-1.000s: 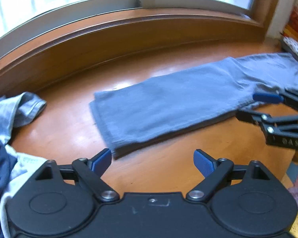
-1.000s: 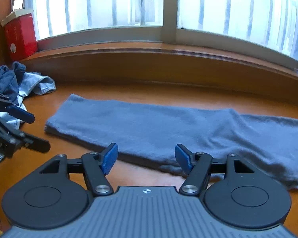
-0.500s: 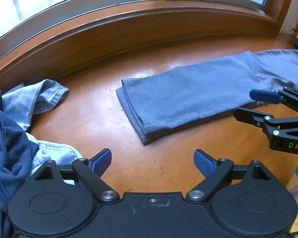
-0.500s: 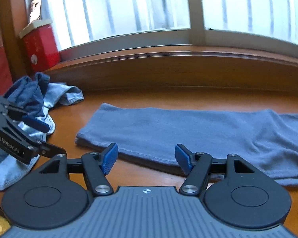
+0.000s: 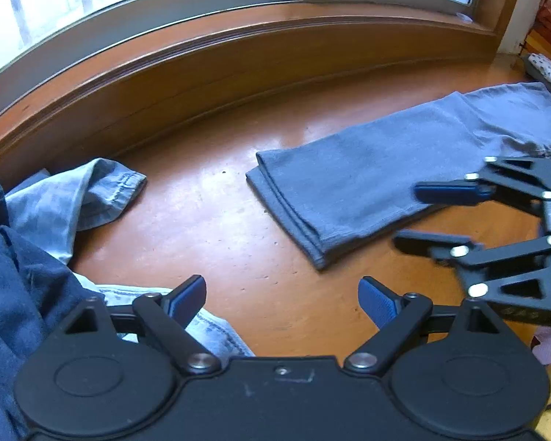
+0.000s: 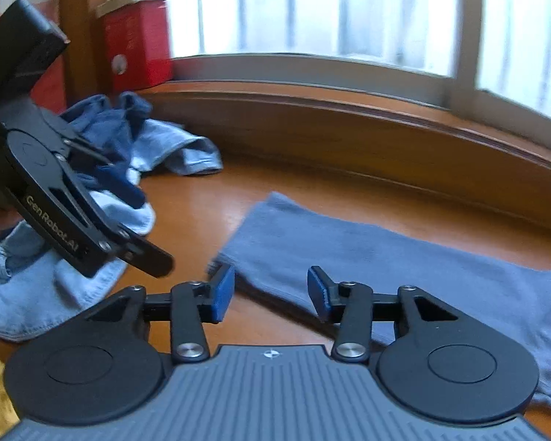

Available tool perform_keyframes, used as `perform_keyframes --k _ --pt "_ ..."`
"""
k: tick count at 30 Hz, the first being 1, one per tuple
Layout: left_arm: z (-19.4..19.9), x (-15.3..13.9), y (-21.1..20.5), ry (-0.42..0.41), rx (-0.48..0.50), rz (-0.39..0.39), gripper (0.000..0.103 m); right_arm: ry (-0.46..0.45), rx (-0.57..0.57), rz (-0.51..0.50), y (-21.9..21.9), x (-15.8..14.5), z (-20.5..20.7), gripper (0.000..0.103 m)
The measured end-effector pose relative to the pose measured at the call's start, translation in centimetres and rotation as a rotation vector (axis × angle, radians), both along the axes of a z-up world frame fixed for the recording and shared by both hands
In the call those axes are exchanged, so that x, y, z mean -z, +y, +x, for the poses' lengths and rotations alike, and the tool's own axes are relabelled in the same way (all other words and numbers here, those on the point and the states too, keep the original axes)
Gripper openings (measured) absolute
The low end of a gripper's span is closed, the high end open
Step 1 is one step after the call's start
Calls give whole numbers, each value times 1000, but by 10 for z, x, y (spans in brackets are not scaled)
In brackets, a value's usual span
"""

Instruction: Fold clothes

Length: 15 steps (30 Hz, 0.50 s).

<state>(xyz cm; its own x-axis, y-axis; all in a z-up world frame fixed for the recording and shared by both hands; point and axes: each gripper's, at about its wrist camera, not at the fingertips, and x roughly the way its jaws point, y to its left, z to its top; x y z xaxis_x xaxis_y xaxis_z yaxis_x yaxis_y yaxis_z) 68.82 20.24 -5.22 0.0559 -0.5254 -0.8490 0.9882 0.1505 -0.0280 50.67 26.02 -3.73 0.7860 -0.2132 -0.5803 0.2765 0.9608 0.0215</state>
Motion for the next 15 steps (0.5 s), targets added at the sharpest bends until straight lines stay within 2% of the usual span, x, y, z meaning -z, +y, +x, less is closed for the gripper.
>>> perform_keyframes --k 9,15 --pt "14 9 5 27 41 4 89 68 -92 -59 2 17 45 43" --pt "16 13 3 40 60 10 89 92 -131 -24 -4 22 48 43"
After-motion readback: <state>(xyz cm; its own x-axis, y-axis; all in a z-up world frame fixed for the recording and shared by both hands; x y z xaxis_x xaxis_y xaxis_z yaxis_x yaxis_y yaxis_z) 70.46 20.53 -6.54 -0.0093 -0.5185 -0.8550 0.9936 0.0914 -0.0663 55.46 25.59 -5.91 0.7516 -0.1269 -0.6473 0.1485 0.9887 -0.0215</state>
